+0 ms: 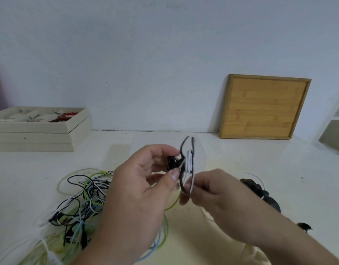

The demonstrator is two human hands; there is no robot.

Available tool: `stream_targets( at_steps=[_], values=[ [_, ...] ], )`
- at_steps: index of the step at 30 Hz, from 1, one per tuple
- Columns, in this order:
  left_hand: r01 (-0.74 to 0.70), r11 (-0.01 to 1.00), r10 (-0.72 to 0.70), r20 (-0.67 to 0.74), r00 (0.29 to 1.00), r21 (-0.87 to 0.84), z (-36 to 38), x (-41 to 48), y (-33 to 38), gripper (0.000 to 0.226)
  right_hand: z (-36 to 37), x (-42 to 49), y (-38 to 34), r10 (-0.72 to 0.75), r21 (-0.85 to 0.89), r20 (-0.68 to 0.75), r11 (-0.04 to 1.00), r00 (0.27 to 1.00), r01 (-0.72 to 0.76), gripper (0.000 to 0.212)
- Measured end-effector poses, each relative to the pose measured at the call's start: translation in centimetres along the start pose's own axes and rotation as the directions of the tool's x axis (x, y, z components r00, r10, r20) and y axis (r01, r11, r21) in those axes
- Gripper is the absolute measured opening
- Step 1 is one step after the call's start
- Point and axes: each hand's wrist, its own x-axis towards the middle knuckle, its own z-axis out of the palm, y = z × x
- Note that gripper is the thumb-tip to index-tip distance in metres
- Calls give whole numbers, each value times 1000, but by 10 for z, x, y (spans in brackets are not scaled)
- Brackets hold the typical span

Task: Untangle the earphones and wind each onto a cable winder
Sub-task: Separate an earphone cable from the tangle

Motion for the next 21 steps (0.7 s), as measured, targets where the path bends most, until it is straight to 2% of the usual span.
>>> stream_targets(
  at_steps=[3,6,10,13,15,17,19,21],
  values=[
    [24,998,-16,-113,993,63,-3,3,-5,40,5,-1,-2,-62,-1,93,998,994,62,28],
    [25,976,8,-154,988,214,-6,5,-9,38,1,-5,-5,-111,15,115,994,987,110,26],
    [-53,916,103,-105,989,398,-6,3,-7,29,-8,-9,-8,-163,74,61,985,985,158,24],
    [-153,804,190,-5,982,575,-5,1,-6,31,-12,-12,-11,-205,96,39,975,978,200,25],
    [-222,713,203,108,973,665,-4,1,-7,28,-14,-13,-11,-228,120,-46,965,973,232,26],
    [-245,680,168,178,970,691,-3,0,-9,28,-19,-13,-10,-196,145,-180,964,964,223,22],
    [-243,704,146,200,969,667,-2,-1,-7,31,-25,-13,-7,-111,162,-339,971,934,174,21],
    [-211,775,134,171,976,596,-2,-3,-2,32,-30,-12,-4,-29,157,-442,982,896,109,22]
  ],
)
